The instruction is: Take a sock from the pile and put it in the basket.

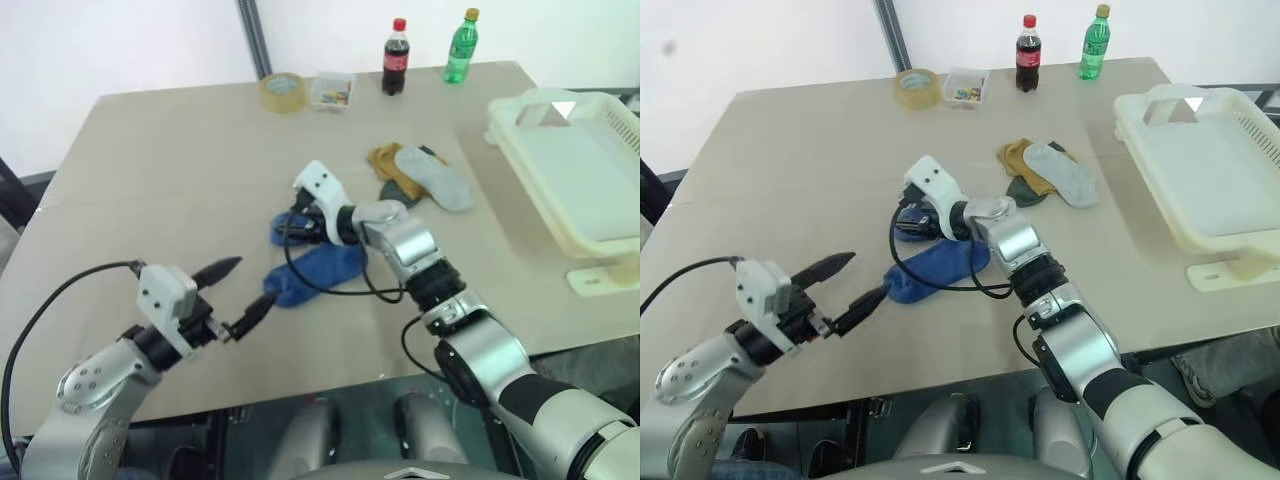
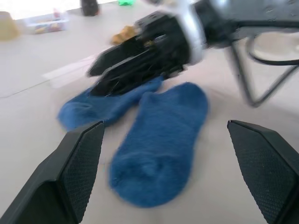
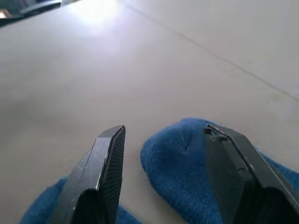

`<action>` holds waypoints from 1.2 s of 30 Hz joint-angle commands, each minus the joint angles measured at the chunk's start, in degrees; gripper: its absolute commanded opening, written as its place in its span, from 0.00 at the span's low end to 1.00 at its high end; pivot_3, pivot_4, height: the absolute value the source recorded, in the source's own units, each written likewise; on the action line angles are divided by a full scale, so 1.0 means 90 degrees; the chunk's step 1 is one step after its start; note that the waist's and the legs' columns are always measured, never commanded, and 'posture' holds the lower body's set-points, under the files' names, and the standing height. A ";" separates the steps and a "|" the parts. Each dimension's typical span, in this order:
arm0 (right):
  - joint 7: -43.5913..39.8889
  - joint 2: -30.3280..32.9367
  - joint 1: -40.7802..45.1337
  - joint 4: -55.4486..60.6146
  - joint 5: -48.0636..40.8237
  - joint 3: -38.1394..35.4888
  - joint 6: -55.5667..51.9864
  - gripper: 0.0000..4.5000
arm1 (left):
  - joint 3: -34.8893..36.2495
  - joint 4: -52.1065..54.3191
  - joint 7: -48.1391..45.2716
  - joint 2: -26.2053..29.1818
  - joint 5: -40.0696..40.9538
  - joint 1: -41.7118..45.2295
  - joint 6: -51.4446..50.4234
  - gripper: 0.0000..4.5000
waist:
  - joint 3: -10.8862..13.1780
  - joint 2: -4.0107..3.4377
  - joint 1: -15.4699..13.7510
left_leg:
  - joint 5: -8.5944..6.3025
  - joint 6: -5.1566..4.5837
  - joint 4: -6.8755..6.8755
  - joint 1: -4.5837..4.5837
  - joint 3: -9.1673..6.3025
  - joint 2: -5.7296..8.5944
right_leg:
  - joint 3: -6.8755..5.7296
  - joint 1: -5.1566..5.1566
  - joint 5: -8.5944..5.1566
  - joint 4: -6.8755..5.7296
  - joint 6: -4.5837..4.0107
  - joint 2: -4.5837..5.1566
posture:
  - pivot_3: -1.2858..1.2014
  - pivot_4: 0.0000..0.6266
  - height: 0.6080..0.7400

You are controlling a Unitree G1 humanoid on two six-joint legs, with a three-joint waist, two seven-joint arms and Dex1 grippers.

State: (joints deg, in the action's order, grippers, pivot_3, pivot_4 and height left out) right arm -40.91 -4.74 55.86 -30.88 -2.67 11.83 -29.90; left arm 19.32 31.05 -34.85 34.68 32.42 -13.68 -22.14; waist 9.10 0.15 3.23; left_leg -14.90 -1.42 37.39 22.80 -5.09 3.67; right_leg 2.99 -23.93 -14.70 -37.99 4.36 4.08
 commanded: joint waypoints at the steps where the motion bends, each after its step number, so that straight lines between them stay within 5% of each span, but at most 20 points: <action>1: 0.0137 0.0471 -0.0131 0.0569 -0.0173 -0.0354 -0.0427 0.61 | -0.0218 -0.0454 0.0482 0.0087 -0.0348 0.0706 -0.0418 1.00 | -0.0002 0.0003 -0.0033 | 0.0000 0.0000 0.0002 0.0000 -0.0002 0.0003 | -0.0001 0.0003 0.0000 0.0000 0.0000 0.0001 | 0.52 0.24 1.00; 7: 0.0353 0.1153 -0.0529 0.1032 -0.0445 -0.0743 -0.1585 0.61 | -0.0892 -0.1980 0.0510 0.0065 -0.0706 0.2520 -0.0899 1.00 | -0.0006 0.0008 -0.0089 | 0.0002 0.0002 0.0004 0.0004 -0.0007 0.0006 | -0.0010 0.0004 0.0000 0.0001 0.0000 0.0004 | 0.52 0.24 1.00; 13: 0.0936 0.1112 -0.0640 0.1137 -0.0803 -0.1265 -0.2546 0.61 | -0.1421 -0.3387 0.0534 -0.0255 -0.0808 0.3888 -0.1727 1.00 | -0.0007 0.0010 0.0073 | 0.0002 0.0002 0.0001 0.0007 0.0011 0.0003 | 0.0002 -0.0008 0.0000 -0.0007 0.0001 0.0002 | 0.52 0.24 1.00; 26: 0.1482 0.0504 -0.0563 0.0981 -0.1486 -0.1701 -0.2885 0.61 | -0.1825 -0.4396 0.0414 -0.0421 -0.1362 0.4604 -0.2007 1.00 | -0.0011 0.0011 0.0081 | 0.0004 0.0004 0.0006 0.0002 0.0010 0.0003 | 0.0003 -0.0007 0.0001 -0.0020 0.0001 0.0006 | 0.52 0.24 1.00; 32: 0.1484 0.0486 -0.0520 0.0847 -0.1553 -0.1638 -0.2714 0.05 | -0.1666 -0.4318 0.0542 -0.0485 -0.1338 0.4470 -0.2238 1.00 | -0.0012 0.0011 0.0084 | 0.0004 0.0004 0.0008 0.0003 0.0010 0.0006 | 0.0003 -0.0007 0.0001 -0.0021 0.0001 0.0009 | 0.52 0.24 1.00; 36: 0.1452 0.0551 -0.0509 0.0746 -0.1515 -0.1540 -0.2574 0.03 | -0.1446 -0.4425 0.0799 -0.0564 -0.1326 0.4553 -0.2569 1.00 | -0.0014 0.0011 0.0095 | 0.0005 0.0004 0.0008 -0.0001 0.0011 0.0005 | 0.0005 -0.0007 0.0001 -0.0026 0.0001 0.0007 | 0.52 0.24 1.00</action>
State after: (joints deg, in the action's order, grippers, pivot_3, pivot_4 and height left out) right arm -27.38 0.11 49.89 -24.92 -15.75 -2.43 -54.47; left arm 4.97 -7.31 -29.48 29.56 20.92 28.14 -42.50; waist 8.98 0.25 4.09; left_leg -14.86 -1.38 37.46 22.78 -4.98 3.71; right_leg 3.04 -23.99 -14.69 -38.24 4.36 4.15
